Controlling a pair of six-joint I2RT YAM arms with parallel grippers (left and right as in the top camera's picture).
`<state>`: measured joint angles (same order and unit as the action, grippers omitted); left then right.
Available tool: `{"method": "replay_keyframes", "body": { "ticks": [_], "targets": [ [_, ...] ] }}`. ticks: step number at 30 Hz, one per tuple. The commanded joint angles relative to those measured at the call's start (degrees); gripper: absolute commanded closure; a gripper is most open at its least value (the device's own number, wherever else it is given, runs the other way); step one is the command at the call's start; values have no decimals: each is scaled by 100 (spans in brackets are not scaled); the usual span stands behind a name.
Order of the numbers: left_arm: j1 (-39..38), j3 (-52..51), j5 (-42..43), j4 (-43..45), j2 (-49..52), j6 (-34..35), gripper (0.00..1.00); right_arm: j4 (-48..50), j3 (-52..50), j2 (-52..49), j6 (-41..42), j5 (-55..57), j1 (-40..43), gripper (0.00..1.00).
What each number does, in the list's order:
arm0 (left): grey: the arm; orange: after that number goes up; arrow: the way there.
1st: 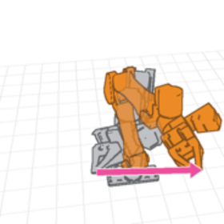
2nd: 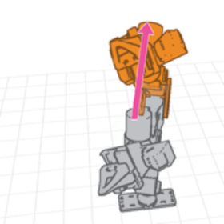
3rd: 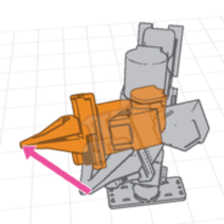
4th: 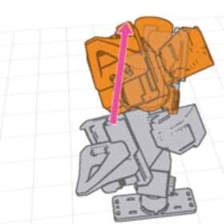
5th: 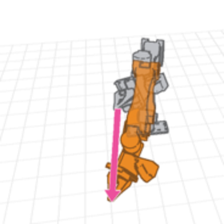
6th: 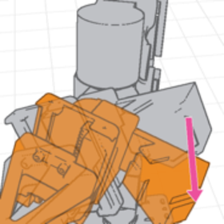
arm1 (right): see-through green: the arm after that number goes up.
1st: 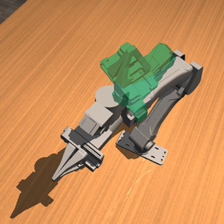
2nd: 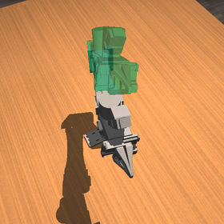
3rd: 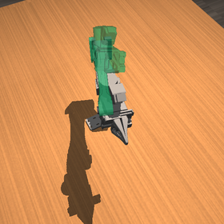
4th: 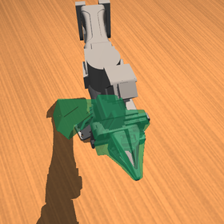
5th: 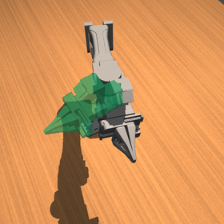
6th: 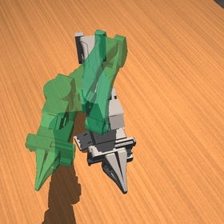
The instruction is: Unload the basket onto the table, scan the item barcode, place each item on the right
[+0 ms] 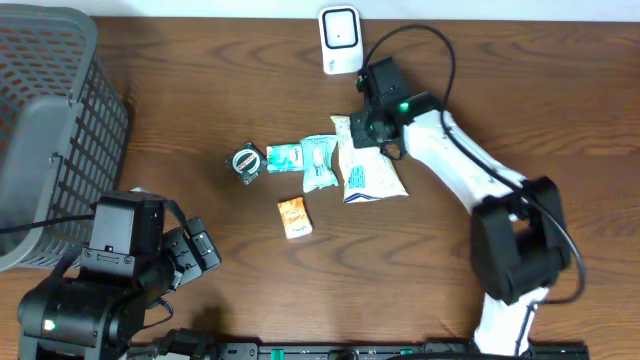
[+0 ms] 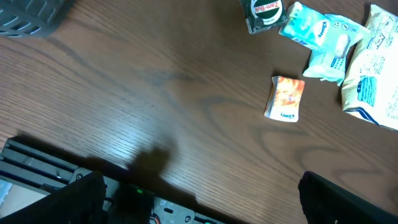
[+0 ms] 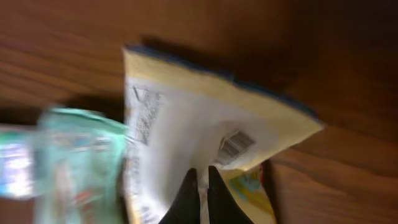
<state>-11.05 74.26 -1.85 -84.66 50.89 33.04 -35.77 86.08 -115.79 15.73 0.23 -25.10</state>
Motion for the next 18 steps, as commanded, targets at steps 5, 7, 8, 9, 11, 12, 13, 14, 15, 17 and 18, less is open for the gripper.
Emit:
{"method": "replay_keyframes", "body": {
  "ticks": [5,7,8,9,11,12,13,14,15,17,18],
  "targets": [
    [-2,-4,-31,-15,-4,28,2,-103,28,-573,-11,780,-44,99],
    [-2,-4,-31,-15,-4,26,2,-332,98,-448,-11,1082,-44,99],
    [-2,-4,-31,-15,-4,28,2,-470,151,-358,-11,1235,-44,99],
    [-2,-4,-31,-15,-4,28,3,-621,208,-258,-11,1366,-44,99],
    [-2,-4,-31,-15,-4,26,2,-951,330,9,-11,1473,-44,98],
    [-2,-4,-31,-15,-4,28,3,-1086,374,149,-11,1458,-44,98],
    [-2,-4,-31,-15,-4,28,2,-1211,409,304,-11,1403,-46,98],
    [-2,-7,-31,-15,-4,28,2,-1316,426,483,-11,1285,-52,98],
    [-2,-4,-31,-15,-4,28,2,-1381,426,640,-11,1152,-57,97],
    [-2,-4,-31,-15,-4,28,3,-1469,424,914,-9,863,-57,96],
    [-2,-4,-31,-15,-4,26,2,-1480,424,1021,-9,660,-57,98]
  ]
}}
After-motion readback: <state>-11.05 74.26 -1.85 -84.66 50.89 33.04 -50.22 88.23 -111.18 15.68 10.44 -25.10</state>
